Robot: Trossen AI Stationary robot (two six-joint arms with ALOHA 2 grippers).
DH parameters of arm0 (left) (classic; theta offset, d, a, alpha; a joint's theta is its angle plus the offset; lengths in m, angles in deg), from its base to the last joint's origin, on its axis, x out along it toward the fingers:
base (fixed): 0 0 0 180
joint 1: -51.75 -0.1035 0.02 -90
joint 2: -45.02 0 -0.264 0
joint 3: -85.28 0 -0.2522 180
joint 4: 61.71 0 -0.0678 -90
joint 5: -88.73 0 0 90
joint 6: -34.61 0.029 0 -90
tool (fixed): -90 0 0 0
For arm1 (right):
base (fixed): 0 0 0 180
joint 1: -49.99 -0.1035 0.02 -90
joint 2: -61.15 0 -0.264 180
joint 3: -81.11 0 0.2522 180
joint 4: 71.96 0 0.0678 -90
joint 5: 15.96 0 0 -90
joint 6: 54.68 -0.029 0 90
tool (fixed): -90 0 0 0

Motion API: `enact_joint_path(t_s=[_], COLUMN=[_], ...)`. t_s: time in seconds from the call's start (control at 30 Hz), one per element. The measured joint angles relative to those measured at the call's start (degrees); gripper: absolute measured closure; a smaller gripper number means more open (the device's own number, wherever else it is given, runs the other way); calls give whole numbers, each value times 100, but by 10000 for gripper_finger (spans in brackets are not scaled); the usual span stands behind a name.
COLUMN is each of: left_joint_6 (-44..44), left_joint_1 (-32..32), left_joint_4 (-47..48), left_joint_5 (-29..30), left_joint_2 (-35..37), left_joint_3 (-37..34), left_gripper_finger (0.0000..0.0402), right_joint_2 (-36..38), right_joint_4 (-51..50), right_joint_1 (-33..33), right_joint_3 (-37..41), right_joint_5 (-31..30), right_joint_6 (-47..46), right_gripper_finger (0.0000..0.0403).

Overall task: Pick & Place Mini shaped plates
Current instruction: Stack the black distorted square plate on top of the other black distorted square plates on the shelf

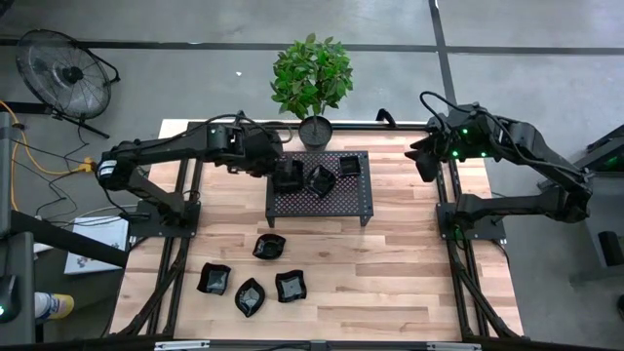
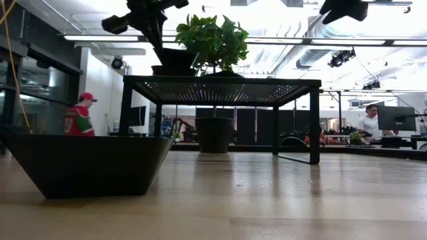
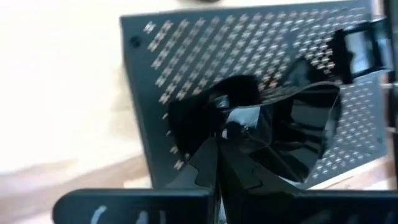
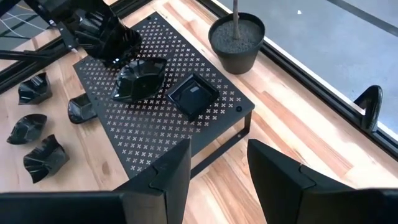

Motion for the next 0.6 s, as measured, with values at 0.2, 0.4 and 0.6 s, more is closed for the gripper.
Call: enact_joint_path(t_s=[0.2, 0.4, 0.6], left_joint_6=[-400, -581, -871], left_joint_1=[0, 0, 0], left_joint_4=[81, 42, 113], left_joint_5=[-37, -128, -79], left_joint_2=[0, -41, -55], left_joint_3=[0, 4, -37], left_gripper_finger=[401, 401, 401], right_joint_2=[0, 0, 2], right_joint_4=[3, 0, -40], right_joint_1=[0, 0, 0], right_joint_3=[0, 0, 0], right_joint_5=[0, 0, 5], right_joint_6=[15, 15, 17], right_gripper_finger=[249, 249, 249])
